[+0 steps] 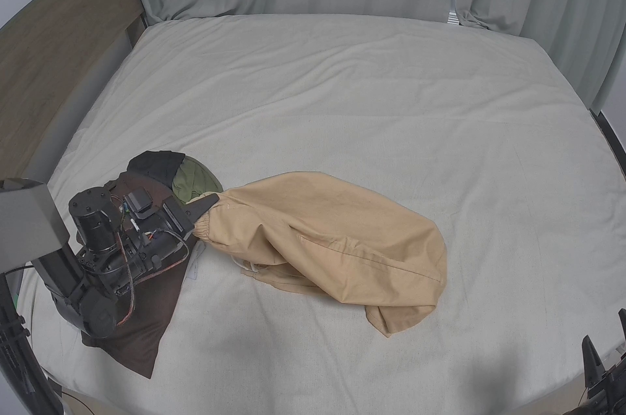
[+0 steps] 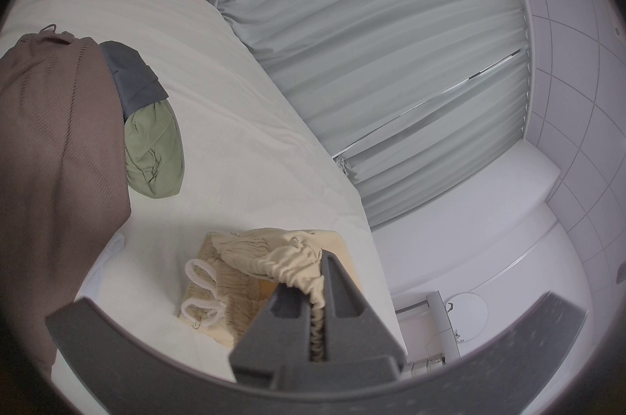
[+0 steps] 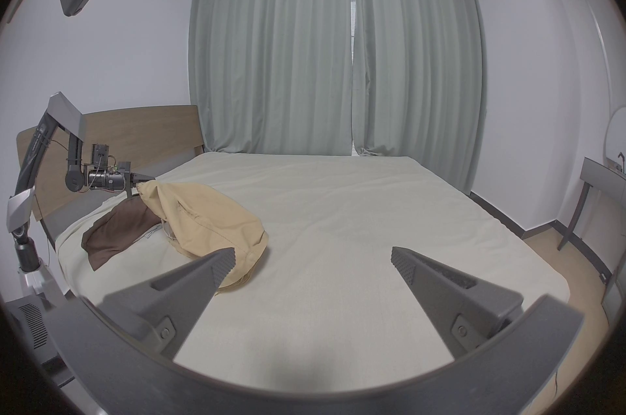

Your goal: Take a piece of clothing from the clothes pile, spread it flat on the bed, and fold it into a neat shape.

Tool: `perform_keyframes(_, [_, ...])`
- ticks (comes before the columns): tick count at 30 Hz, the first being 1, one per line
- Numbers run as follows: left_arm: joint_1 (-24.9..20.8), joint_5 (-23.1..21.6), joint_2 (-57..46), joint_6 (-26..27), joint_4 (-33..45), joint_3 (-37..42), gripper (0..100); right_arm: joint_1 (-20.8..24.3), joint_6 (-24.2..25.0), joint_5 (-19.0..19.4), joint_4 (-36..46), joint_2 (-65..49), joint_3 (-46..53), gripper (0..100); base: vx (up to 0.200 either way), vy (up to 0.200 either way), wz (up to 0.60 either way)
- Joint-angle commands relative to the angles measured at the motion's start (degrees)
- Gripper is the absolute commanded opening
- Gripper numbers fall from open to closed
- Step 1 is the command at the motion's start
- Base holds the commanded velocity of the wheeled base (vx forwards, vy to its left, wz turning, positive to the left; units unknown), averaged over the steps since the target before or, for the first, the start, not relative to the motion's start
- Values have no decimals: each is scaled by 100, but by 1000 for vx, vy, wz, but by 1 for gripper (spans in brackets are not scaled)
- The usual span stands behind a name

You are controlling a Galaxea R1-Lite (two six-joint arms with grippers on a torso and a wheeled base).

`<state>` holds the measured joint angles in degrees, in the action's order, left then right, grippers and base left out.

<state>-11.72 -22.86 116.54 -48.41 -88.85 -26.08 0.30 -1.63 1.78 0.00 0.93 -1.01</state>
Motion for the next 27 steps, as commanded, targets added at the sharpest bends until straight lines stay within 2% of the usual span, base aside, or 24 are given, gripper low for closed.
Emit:
perform_keyframes(1, [3, 1, -26, -11, -1, -3, 0, 5, 5, -2, 0, -93, 101, 100, 0, 0, 0])
perform_keyframes(4, [-15, 1, -35, -2, -1, 6, 0, 13, 32, 7, -114, -93, 5, 100, 0, 0, 0])
perform_keyframes(9, [-6, 1, -35, 24, -1, 6, 0, 57, 207, 15, -272, 602, -1419, 100, 0, 0, 0])
perform_keyframes(17, [-33, 1, -35, 42, -1, -3, 0, 506, 1042, 94, -413, 1938, -2070, 100, 0, 0, 0])
perform_keyframes(23, [-41, 1, -44, 42, -1, -12, 0, 831, 1324, 402, -439, 3159, -2272, 100, 0, 0, 0])
perform_keyframes(27, [-50, 1, -123, 42, -1, -3, 0, 875, 1332, 666, -457, 4038, -2254, 100, 0, 0, 0])
